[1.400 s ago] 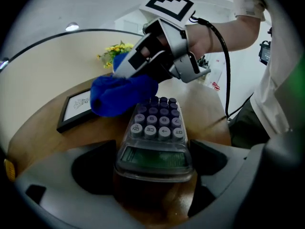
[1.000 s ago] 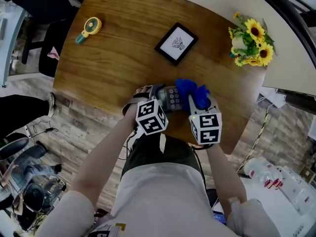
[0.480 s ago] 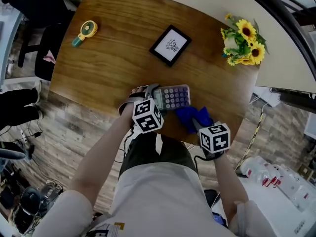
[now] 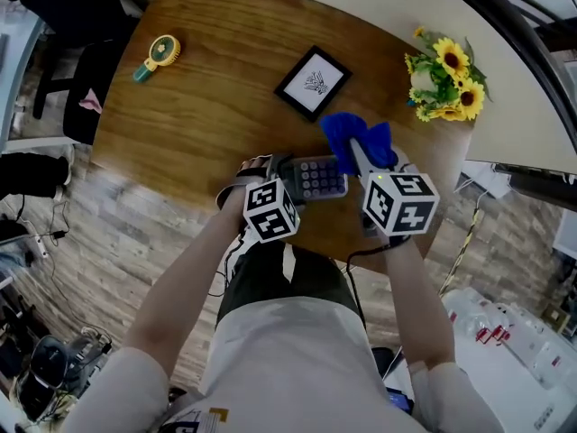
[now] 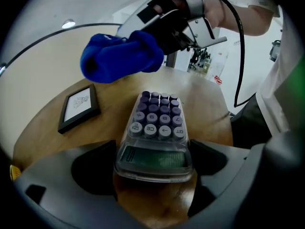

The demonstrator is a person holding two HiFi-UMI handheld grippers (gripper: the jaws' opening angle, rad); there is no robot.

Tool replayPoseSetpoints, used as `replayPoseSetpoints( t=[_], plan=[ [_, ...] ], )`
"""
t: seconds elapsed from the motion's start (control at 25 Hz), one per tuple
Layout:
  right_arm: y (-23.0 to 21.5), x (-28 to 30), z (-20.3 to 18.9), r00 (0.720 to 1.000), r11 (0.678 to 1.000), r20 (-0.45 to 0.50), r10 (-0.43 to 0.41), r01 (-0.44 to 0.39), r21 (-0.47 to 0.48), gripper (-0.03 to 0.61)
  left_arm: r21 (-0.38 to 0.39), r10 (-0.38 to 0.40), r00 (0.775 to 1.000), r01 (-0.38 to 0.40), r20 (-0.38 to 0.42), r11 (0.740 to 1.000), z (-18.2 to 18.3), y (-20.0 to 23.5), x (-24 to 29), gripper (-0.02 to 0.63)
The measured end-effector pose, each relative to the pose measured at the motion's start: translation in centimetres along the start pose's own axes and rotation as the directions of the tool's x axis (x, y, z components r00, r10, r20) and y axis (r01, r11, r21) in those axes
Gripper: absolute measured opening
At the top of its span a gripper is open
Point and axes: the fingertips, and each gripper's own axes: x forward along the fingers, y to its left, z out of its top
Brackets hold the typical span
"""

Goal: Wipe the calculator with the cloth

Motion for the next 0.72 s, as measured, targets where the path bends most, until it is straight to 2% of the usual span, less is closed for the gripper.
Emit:
replayPoseSetpoints(
  t=[0.12,0.28,0.4,0.52,0.72],
  plan=[
    [1.2,2.4,-0.5,1.0,1.0,-0.023,-0.001,0.001,-0.007,0.108,0.001,0.004,1.0,-0.004,-0.001,1.0,0.0,0.0,-0.1,0.471],
    [3.1,4.3,-5.4,0.989,1.0,-0.149,0.022,-0.023,-0.009,0.109,-0.003,0.009,1.0,-0.009,-0.003,1.0,-0.1,0.0,-0.1,0.472],
    [4.6,3.2,-7.3,0.987,0.998,-0.155,0.04,-0.047,-0.041,0.109,-0.003,0.006,1.0,-0.006,-0.002,1.0,0.0,0.0,-0.1,0.472],
    [6.4,1.9,-9.0,0.978,0.991,-0.186,0.095,-0.111,-0.079,0.109,-0.004,0.009,1.0,-0.009,-0.004,1.0,-0.2,0.1,-0.2,0.472],
    [7.3,-0.8,-12.2,0.945,0.968,-0.282,0.165,-0.21,-0.14,0.107,-0.004,0.005,1.0,-0.005,0.006,1.0,-0.1,0.0,-0.2,0.472]
  ],
)
